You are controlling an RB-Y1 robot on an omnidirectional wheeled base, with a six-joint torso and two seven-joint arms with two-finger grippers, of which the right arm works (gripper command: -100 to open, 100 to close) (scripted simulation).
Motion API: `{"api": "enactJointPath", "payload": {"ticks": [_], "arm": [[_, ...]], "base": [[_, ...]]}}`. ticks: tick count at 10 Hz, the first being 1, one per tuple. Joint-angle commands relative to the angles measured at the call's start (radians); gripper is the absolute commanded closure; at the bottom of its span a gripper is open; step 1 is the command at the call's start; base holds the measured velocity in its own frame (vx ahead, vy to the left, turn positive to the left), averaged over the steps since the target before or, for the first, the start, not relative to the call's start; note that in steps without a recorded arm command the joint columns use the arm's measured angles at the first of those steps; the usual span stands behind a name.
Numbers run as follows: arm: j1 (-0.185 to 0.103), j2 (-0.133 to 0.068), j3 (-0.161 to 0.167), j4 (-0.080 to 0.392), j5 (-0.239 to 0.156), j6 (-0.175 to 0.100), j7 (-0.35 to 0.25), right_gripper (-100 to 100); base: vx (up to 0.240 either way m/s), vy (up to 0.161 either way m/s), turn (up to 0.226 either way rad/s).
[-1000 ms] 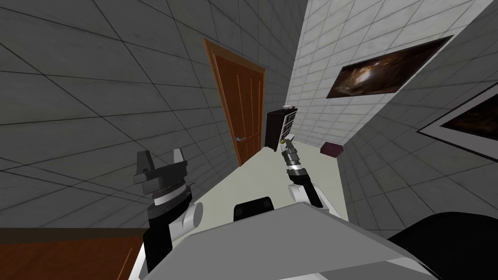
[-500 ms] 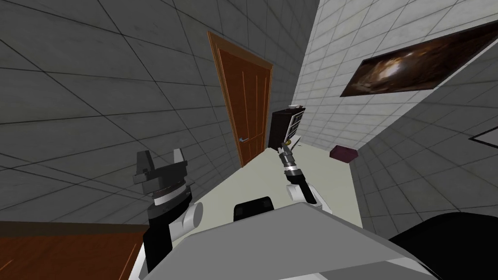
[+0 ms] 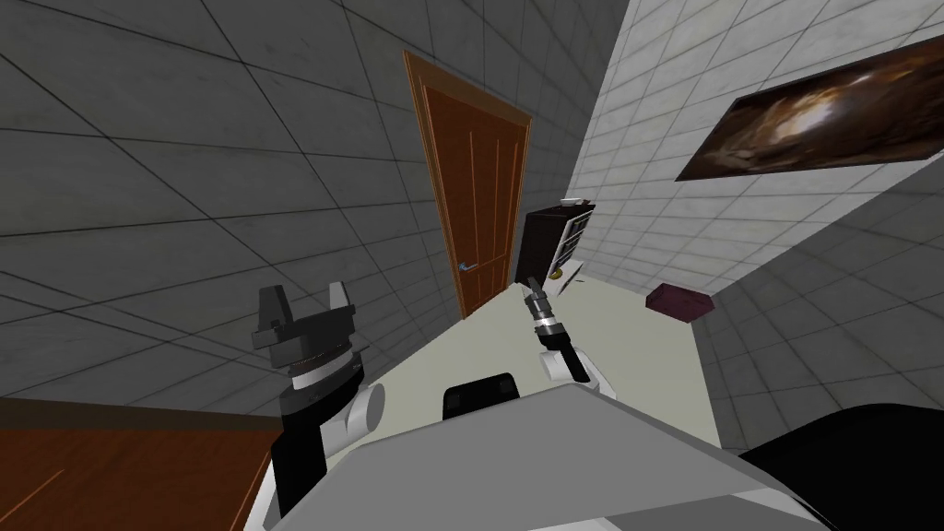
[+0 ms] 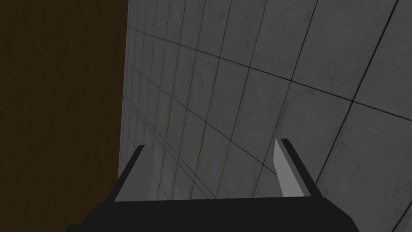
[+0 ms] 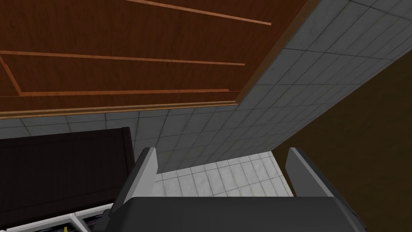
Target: Pull the door open
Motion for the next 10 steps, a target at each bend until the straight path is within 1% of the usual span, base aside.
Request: {"api": "enactJointPath", "payload": {"ticks": [1,4,5,7,8,9,10], "arm": [[-0.010,-0.014,0.003,0.038,-0.007,-0.010,-0.015,-100],[-0.042,-0.036,0.010,0.134,-0.017,-0.042,-0.037,-100],[-0.042,-0.036,0.010,0.139,-0.017,-0.042,-0.037,-100],[-0.064,-0.051,0.015,0.202,-0.024,-0.065,-0.052,-100],[-0.064,-0.051,0.015,0.210,-0.024,-0.065,-0.052,-100],[-0.075,-0.059,0.018,0.246,-0.028,-0.076,-0.060,-100],[-0.086,-0.066,0.020,0.269,-0.032,-0.087,-0.067,-100]], "base": [[0.123,0.007,0.113],[0.101,0.001,0.121],[0.056,-0.011,0.053],[0.064,0.001,0.109],[0.056,0.004,0.056],[0.054,-0.003,0.087],[0.071,-0.004,0.126]]}}
